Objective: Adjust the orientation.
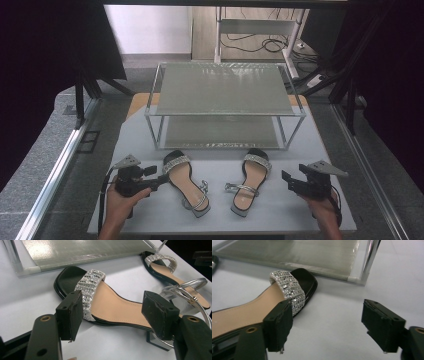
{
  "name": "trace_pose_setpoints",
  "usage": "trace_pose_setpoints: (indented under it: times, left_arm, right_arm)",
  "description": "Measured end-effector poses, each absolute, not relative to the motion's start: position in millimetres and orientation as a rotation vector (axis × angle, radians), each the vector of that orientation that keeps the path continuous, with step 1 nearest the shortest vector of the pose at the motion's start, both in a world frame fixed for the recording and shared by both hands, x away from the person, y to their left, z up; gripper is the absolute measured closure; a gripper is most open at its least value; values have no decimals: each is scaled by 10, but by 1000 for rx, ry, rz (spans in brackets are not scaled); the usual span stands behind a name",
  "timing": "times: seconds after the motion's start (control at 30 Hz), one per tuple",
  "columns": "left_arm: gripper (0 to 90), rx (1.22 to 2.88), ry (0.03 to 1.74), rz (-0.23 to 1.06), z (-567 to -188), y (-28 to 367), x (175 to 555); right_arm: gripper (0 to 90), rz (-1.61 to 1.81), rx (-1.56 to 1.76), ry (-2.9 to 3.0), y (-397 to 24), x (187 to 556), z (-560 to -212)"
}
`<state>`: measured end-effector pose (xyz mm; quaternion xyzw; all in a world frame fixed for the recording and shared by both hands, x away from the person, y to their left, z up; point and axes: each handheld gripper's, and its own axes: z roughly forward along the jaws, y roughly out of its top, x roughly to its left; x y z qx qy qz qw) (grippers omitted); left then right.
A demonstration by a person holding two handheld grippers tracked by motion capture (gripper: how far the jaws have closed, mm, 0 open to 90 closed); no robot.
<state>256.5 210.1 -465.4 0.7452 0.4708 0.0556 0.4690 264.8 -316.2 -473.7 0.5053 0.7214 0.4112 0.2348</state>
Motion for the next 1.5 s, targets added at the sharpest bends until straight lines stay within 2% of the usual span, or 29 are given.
trace_pose_setpoints:
  times: [0.23,0.27,0.4,0.47,0.5,0.53,0.6,0.77,0.9,1.5]
  left_arm:
    - [326,1813,1169,118,-4659,2111,2585]
    - [326,1813,1170,115,-4663,2109,2590]
    - [325,1818,1156,99,-4659,2097,2586]
    - [324,1823,1154,100,-4658,2098,2585]
    - [324,1825,1152,100,-4656,2100,2584]
    - [324,1825,1151,100,-4654,2103,2582]
    - [323,1826,1149,98,-4651,2107,2582]
    - [324,1834,1148,100,-4659,2103,2587]
    - [324,1835,1149,100,-4658,2101,2586]
    - [324,1825,1125,82,-4618,2091,2556]
  right_arm:
    - [401,1194,1315,2041,-3133,2597,-4618]
    - [460,1215,1291,2060,-3110,2574,-4572]
    - [600,1275,1237,2143,-3049,2525,-4506]
    - [627,1286,1227,2159,-3031,2516,-4499]
    - [678,1307,1204,2194,-2990,2503,-4477]
    - [678,1307,1204,2194,-2990,2503,-4477]
    - [751,1335,1167,2232,-2915,2486,-4432]
    - [858,1379,1108,2278,-2762,2472,-4384]
    - [900,1383,1073,2310,-2617,2471,-4367]
    - [900,1323,879,2537,-1801,2411,-4476]
